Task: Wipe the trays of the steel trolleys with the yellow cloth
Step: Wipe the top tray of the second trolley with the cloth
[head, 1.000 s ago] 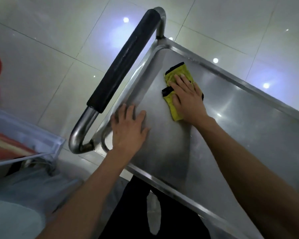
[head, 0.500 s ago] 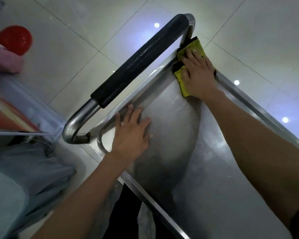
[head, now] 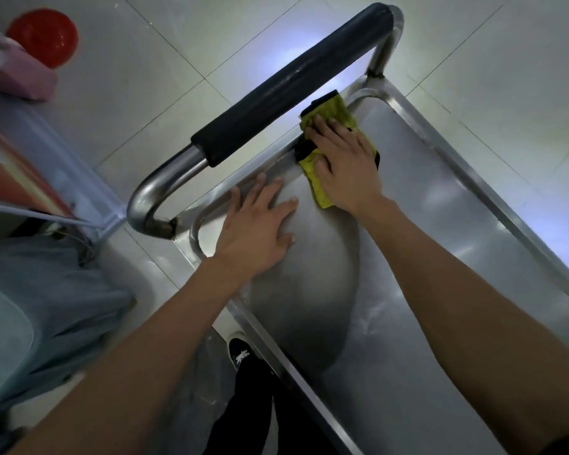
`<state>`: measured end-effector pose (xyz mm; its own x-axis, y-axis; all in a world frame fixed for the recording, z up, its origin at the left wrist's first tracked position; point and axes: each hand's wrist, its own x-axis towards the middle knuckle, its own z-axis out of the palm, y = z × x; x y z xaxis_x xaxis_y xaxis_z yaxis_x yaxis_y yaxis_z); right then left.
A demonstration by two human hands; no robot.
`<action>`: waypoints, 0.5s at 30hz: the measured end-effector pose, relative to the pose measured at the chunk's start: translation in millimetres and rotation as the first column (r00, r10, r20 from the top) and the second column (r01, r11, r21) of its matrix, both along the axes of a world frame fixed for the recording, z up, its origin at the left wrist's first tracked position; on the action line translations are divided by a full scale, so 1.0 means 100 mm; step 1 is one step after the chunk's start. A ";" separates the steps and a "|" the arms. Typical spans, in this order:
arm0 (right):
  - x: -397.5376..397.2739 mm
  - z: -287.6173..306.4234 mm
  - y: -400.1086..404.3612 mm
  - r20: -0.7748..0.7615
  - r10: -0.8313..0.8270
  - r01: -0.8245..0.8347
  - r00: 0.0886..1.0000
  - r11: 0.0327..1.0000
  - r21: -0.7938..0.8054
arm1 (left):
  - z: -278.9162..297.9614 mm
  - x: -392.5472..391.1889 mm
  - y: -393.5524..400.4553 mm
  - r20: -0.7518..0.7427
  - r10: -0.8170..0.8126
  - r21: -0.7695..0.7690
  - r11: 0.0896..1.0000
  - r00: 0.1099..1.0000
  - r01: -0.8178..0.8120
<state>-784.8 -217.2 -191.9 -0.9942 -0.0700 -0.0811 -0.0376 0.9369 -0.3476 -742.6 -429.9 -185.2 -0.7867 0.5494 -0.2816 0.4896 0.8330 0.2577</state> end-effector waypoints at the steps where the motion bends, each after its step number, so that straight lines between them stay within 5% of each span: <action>1: 0.03 -0.01 -0.05 -0.008 0.003 -0.003 1.000 1.000 -0.001 | 0.03 0.00 -0.01 0.012 -0.006 0.003 1.000 1.000 0.006; 8: 0.21 -0.02 -0.40 -0.038 0.040 -0.039 0.998 0.999 0.018 | 0.25 0.60 -0.68 -0.176 0.197 0.157 0.973 0.964 -0.170; 15: 0.43 -0.03 -0.91 -0.053 0.023 -0.020 0.998 0.999 0.048 | 0.10 1.01 -1.08 -0.098 0.305 0.194 0.939 0.947 -0.283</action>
<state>-741.4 -308.2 -195.0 -0.9956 -0.0886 -0.0315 -0.0751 0.9510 -0.2999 -642.1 -537.8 -175.1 -0.9431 0.3197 -0.0910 0.2672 0.8919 0.3648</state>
